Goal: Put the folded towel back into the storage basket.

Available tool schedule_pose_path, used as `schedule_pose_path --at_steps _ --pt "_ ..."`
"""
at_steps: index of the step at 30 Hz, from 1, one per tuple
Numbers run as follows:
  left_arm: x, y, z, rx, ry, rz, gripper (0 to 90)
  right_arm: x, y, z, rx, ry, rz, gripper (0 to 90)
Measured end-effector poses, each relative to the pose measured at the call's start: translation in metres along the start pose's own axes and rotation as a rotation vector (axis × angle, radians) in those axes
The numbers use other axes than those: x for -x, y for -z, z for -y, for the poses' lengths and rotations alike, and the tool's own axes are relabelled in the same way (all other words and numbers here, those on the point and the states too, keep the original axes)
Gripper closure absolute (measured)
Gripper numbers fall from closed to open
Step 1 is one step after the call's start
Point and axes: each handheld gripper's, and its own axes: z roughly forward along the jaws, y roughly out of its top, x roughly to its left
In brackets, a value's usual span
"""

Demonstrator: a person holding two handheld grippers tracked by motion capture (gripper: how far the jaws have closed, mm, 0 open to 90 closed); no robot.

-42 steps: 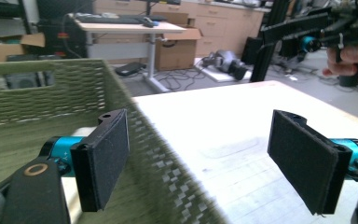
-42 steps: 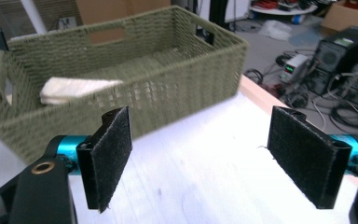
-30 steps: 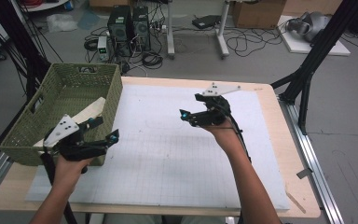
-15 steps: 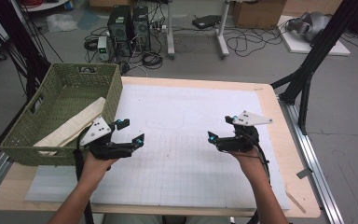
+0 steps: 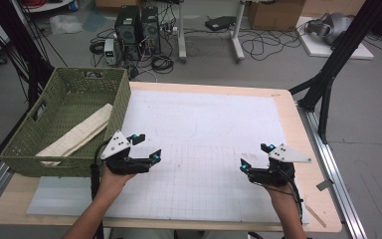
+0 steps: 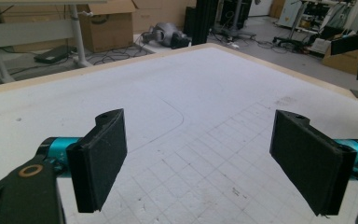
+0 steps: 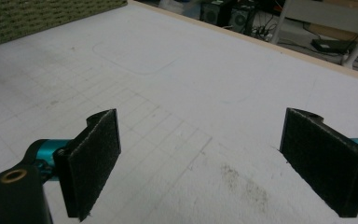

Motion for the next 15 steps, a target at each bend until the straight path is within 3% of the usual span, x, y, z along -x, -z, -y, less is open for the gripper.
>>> schedule_pose_path --at_steps 8,15 --pt "0.004 -0.004 0.019 -0.043 -0.016 0.011 20.3 0.002 0.004 0.017 -0.004 -0.024 0.027 11.6" --pt "0.005 -0.001 0.022 -0.045 -0.025 0.015 20.5 0.003 0.008 0.021 -0.005 -0.026 0.046 11.6"
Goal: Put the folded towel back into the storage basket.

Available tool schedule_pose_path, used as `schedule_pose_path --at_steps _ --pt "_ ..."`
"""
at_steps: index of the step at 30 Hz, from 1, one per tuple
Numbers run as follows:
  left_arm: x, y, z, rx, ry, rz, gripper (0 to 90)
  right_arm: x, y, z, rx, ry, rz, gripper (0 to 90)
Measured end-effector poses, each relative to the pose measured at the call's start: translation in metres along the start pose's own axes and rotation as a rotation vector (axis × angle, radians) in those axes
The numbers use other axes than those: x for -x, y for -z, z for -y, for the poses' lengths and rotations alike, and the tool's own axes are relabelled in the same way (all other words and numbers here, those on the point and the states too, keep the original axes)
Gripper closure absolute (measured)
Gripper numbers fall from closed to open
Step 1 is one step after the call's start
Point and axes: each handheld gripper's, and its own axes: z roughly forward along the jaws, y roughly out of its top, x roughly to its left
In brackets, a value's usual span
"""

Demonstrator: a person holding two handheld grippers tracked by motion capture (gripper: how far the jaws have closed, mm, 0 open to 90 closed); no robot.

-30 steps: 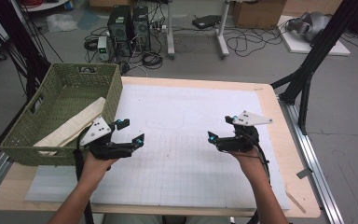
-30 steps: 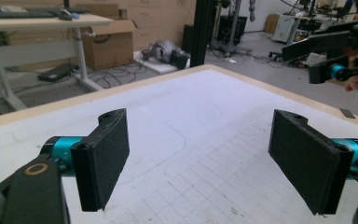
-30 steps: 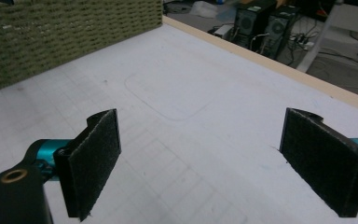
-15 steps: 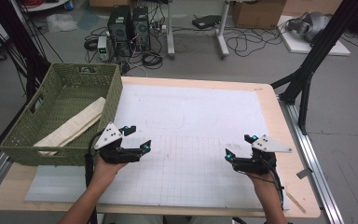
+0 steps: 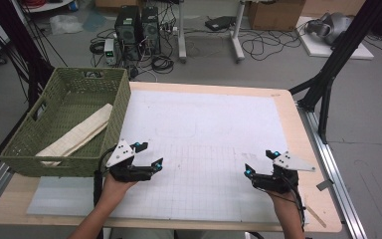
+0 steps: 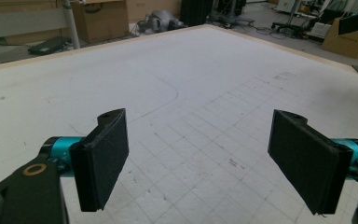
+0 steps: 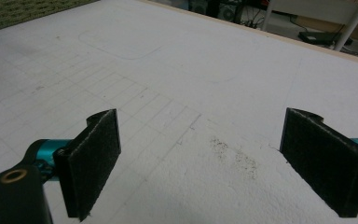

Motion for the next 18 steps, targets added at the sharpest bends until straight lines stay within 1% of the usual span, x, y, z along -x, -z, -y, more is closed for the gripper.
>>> schedule_pose_path --at_steps 8,9,12,13,18 --pt "0.0005 0.0013 0.0015 -0.007 -0.008 -0.003 20.7 -0.0005 0.0002 -0.0005 0.003 -0.003 0.006 11.6" --pt "0.0006 0.0014 0.0014 -0.008 -0.009 -0.003 20.7 -0.0004 -0.0002 -0.0006 0.007 0.003 0.006 11.6" --pt "0.0005 0.0019 0.0016 -0.009 -0.011 -0.004 20.8 -0.0012 -0.0004 -0.0010 0.004 -0.001 0.001 11.6" --pt "0.0006 0.0020 0.0016 -0.008 -0.011 -0.005 20.8 -0.0008 -0.0006 -0.0012 0.007 0.006 0.000 11.6" --pt "0.0001 0.0027 0.0015 -0.005 -0.013 -0.010 20.8 -0.0009 0.0000 -0.0018 0.013 0.002 -0.001 11.6"
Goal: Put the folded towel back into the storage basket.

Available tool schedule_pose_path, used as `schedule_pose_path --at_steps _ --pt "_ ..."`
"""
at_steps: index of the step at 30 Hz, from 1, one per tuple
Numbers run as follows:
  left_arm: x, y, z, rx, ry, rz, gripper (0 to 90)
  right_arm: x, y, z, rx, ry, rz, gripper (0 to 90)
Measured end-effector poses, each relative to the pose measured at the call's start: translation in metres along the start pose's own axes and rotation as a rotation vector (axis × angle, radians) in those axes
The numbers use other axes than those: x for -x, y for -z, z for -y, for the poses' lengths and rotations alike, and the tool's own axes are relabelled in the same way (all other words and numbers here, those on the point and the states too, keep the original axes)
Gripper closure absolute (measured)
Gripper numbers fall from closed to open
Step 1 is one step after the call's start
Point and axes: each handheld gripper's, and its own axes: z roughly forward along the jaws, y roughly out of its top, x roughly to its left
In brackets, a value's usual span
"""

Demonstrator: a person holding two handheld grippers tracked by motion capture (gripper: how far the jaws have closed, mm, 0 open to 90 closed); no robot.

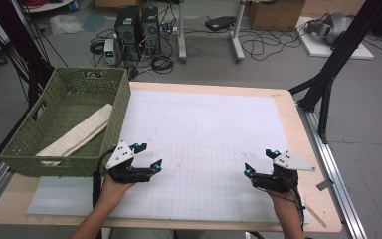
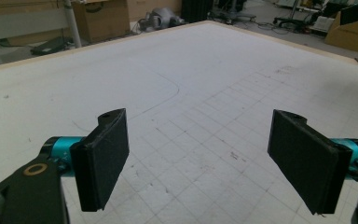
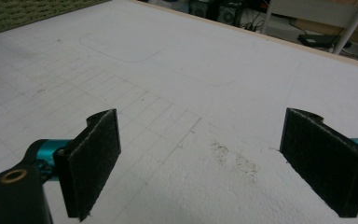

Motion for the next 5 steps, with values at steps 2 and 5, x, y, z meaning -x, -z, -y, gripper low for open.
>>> schedule_pose_path --at_steps 2,5 --pt "-0.0001 0.0001 -0.0002 0.002 0.001 -0.001 20.8 0.0002 0.0005 -0.0002 0.003 0.001 0.002 11.6" --pt "-0.0002 0.0000 -0.0003 0.003 0.002 -0.001 20.8 0.0007 0.0009 -0.0003 0.002 -0.003 0.001 11.6"
